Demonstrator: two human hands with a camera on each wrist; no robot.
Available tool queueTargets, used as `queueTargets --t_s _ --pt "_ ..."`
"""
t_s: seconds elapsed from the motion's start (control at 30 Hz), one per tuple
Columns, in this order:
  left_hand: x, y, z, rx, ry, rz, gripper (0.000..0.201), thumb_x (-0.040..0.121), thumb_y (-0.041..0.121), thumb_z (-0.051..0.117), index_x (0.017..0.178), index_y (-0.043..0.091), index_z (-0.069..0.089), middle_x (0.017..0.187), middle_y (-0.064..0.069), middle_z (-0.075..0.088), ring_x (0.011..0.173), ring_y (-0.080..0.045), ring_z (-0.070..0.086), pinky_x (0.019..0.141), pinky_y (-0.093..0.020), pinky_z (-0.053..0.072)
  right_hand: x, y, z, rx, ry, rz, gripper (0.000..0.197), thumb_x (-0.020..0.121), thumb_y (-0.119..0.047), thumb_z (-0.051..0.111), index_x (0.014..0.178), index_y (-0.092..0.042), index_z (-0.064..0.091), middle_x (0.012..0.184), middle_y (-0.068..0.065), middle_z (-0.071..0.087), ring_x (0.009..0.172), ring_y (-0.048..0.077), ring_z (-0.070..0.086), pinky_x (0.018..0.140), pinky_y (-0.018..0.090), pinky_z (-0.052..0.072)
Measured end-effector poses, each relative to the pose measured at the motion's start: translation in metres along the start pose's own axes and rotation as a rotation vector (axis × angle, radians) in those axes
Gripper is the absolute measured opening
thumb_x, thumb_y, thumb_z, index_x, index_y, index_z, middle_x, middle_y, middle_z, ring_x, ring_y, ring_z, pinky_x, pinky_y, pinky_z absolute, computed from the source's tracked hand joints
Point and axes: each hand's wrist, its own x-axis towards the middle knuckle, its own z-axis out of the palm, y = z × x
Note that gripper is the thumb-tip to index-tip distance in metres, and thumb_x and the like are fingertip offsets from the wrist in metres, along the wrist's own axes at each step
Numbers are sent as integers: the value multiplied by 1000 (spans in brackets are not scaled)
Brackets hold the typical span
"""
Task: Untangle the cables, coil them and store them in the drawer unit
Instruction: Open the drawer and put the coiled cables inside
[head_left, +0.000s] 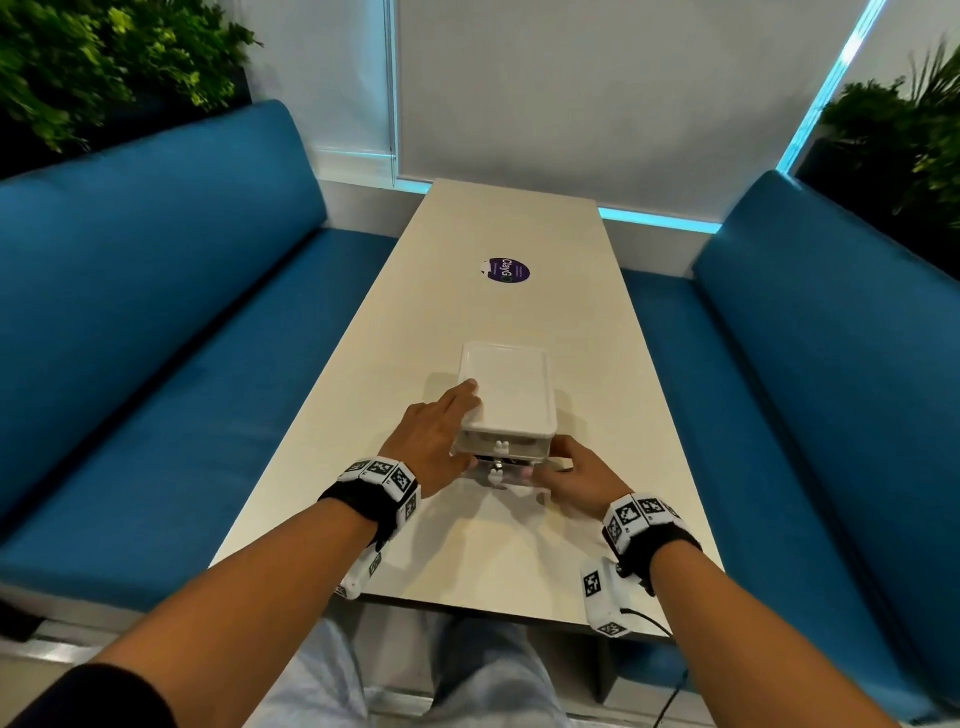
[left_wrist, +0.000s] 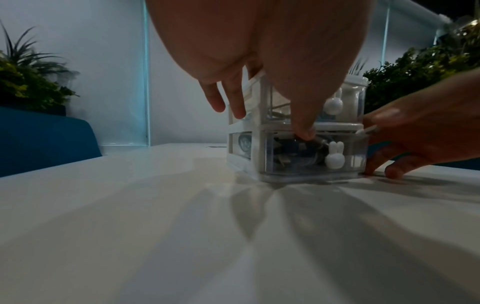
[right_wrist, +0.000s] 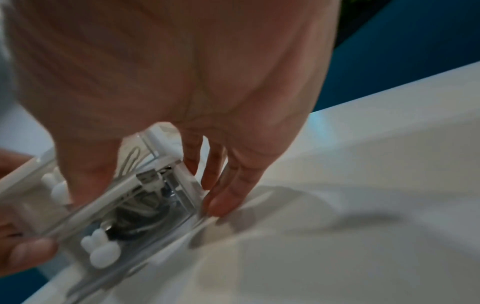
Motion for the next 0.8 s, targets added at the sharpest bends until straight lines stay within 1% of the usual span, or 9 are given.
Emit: queueTargets --t_s 0.1,0.17,0.3,0.43,0.5,0.6,0.67,0.73,0.8 --pt "-2 -1 5 -130 -16 -36 97 78 26 77 153 24 15 156 11 30 129 -21 47 104 -39 42 3 4 -1 85 22 9 48 86 -28 71 130 -19 53 114 -2 65 82 22 70 80 39 59" --pt "-4 0 9 -212 24 -45 94 82 23 74 154 25 13 154 11 33 131 -17 44 103 -34 42 5 9 1 71 64 -2 40 87 -27 70 125 -22 56 108 0 67 82 23 72 83 43 59" --pt "-2 0 14 -206 48 -34 89 86 12 68 155 20 13 149 8 40 129 -20 44 104 -28 37 4 13 4 40 149 -12 38 81 -39 76 114 -27 60 99 0 69 73 19 73 73 36 61" --pt "0 -5 15 -180 39 -46 92 84 7 68 155 21 12 148 9 41 126 -18 43 101 -21 31 4 7 -1 222 96 47 32 80 -13 78 109 -16 66 95 10 69 74 27 67 84 48 57" --pt "0 -5 16 -177 43 -44 92 84 7 69 155 22 12 148 9 41 126 -18 43 101 -20 32 6 8 -5 216 74 65 30 80 -6 75 106 -18 69 95 11 71 80 32 68 91 53 54" --pt "-1 -3 16 -178 53 -43 92 84 8 70 154 21 12 148 8 41 126 -17 42 102 -22 33 4 6 -8 122 50 3 32 78 -26 77 108 -22 67 100 8 70 90 39 70 89 54 55" --pt "-1 -3 17 -180 57 -43 91 84 10 71 154 21 14 149 9 38 126 -17 42 104 -26 36 4 5 -7 -7 24 -49 38 79 -35 73 113 -21 63 105 2 68 88 31 71 87 51 56" --pt "-1 -2 17 -187 53 -36 89 83 11 71 152 22 17 153 9 32 126 -19 42 105 -33 40 4 3 -6 -155 37 -67 35 88 -34 65 120 -21 57 110 -5 64 83 19 72 85 42 57" --pt "-1 -1 17 -215 48 -37 90 79 13 74 151 22 19 156 10 25 129 -21 40 107 -33 38 2 3 -3 -276 76 -80 30 93 -36 58 119 -23 52 110 -5 62 83 14 70 81 34 55"
